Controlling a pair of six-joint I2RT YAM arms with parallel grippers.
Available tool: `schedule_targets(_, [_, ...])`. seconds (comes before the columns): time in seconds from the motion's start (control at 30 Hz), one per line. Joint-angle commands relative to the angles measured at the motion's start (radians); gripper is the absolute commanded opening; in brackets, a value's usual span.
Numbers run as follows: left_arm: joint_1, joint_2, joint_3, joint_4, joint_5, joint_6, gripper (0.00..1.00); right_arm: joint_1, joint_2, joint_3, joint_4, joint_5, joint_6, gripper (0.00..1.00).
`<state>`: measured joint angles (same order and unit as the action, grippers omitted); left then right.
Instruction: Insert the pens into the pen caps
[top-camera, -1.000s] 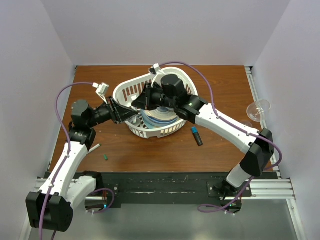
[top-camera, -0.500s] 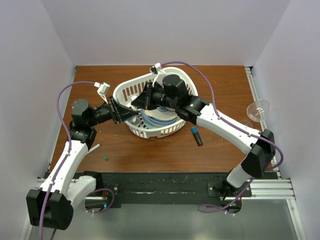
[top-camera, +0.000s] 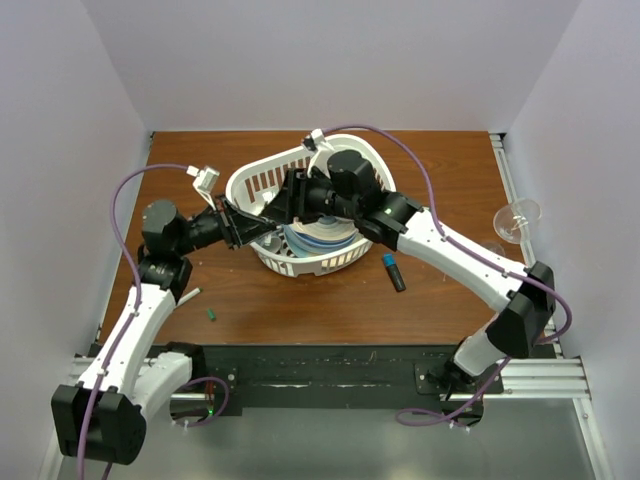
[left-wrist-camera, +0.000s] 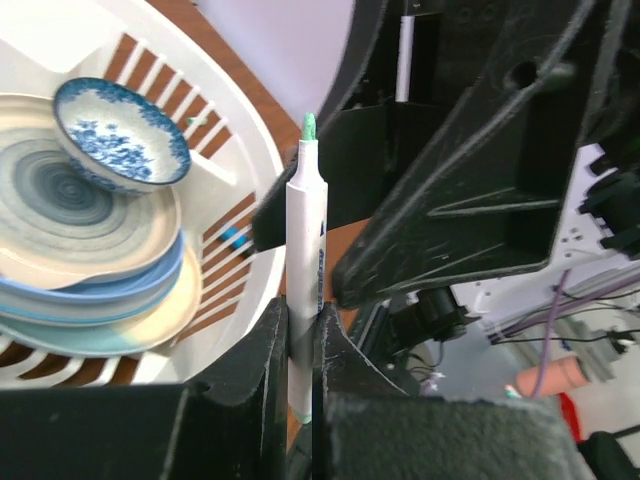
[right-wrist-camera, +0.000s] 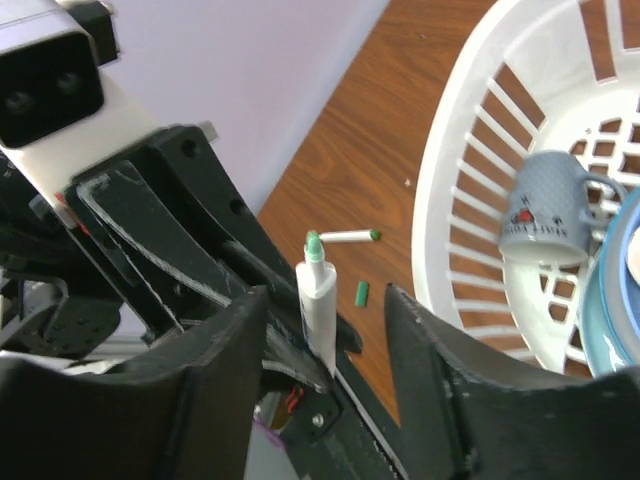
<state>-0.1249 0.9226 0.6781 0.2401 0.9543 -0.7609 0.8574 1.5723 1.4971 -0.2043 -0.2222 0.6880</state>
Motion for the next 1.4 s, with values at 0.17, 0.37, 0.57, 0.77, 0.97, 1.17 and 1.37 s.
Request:
schedule_targets(0.17, [-0.002,-0.08,0.09,-0.315,-0.21,0.313,0.0,-0.072,-0.212,-0.001,-0.308,0.221,-0.12,0.57])
schedule_targets(0.37, [-0.002,-0.168,0.026,-0.355,-0.337,0.399,0.0,-0.274,-0.186,0.089,-0.441,0.347,-0.212,0.55])
schedule_targets(0.57, [-0.004,-0.292,-0.044,-0.352,-0.471,0.426,0.0,-0.431,0.015,0.322,-0.593,0.517,-0.32,0.52])
schedule_targets(0.77, [-0.004,-0.343,-0.032,-0.378,-0.543,0.439,0.0,-0.552,0.242,0.501,-0.644,0.595,-0.347,0.5])
schedule_targets(0.97, [-0.002,-0.341,-0.028,-0.4,-0.568,0.446,0.0,-0.633,0.393,0.575,-0.65,0.63,-0.331,0.45])
schedule_targets(1.17, [-0.004,-0.34,-0.025,-0.412,-0.578,0.451,0.0,-0.669,0.526,0.606,-0.639,0.626,-0.39,0.41])
schedule_targets(1.37, [-0.004,-0.343,-0.022,-0.418,-0.583,0.456,0.0,-0.667,0.566,0.511,-0.624,0.662,-0.377,0.4])
